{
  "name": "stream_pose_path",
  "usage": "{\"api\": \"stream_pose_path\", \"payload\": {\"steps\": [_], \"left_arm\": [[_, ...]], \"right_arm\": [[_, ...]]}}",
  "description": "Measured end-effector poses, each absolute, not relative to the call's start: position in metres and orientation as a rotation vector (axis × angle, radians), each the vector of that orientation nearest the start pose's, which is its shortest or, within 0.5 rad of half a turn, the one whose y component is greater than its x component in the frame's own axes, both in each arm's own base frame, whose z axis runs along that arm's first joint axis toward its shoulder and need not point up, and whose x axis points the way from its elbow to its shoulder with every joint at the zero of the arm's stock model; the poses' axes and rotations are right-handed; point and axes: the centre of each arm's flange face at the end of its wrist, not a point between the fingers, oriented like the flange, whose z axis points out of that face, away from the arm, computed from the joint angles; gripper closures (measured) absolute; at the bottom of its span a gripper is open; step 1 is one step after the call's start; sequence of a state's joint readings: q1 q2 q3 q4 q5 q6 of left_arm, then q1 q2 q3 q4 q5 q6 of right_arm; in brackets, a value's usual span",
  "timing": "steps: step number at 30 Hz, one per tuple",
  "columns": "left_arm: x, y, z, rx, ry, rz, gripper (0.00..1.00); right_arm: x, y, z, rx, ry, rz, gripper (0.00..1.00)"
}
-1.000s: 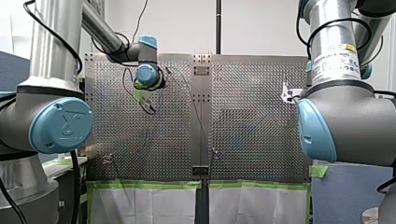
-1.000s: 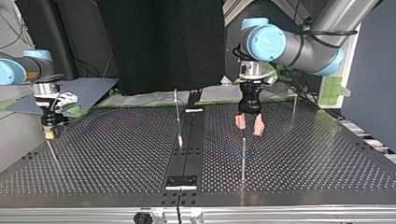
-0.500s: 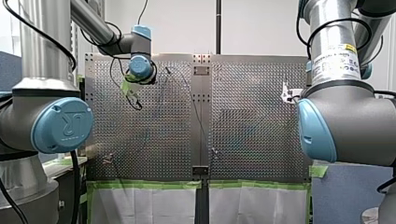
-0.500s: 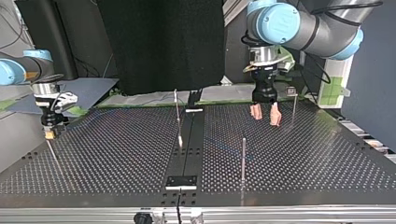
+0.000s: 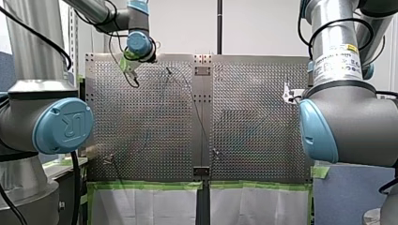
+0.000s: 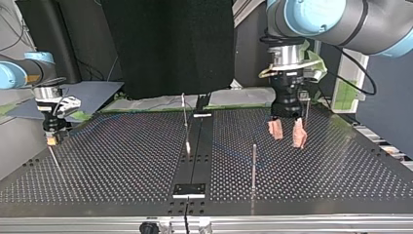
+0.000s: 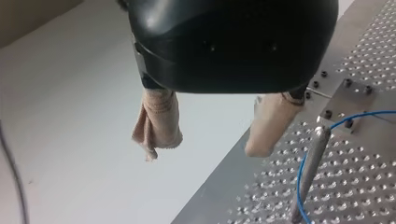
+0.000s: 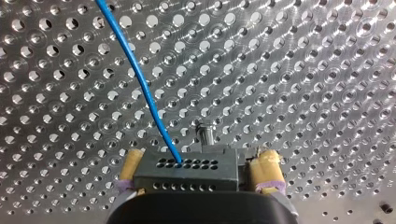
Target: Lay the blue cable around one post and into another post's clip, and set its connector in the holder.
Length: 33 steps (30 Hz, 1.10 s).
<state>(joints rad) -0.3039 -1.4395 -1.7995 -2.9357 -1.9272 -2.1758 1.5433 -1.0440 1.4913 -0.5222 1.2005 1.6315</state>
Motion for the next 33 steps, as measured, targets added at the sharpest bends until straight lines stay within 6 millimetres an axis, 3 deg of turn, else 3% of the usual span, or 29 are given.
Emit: {"api": "stream_pose_path", "payload": {"steps": [13,33], "left_arm": [[0.418,-0.246,0.459,-0.337,1.535,-0.439,0.00],[0.417,-0.252,0.525,-0.185,1.558,-0.319,0.00]], "right_arm": [[0.151,-0.672,0.268,1.387,-1.012,1.523,0.02],[0.151,-0.672,0.268,1.387,-1.012,1.523,0.02]]}}
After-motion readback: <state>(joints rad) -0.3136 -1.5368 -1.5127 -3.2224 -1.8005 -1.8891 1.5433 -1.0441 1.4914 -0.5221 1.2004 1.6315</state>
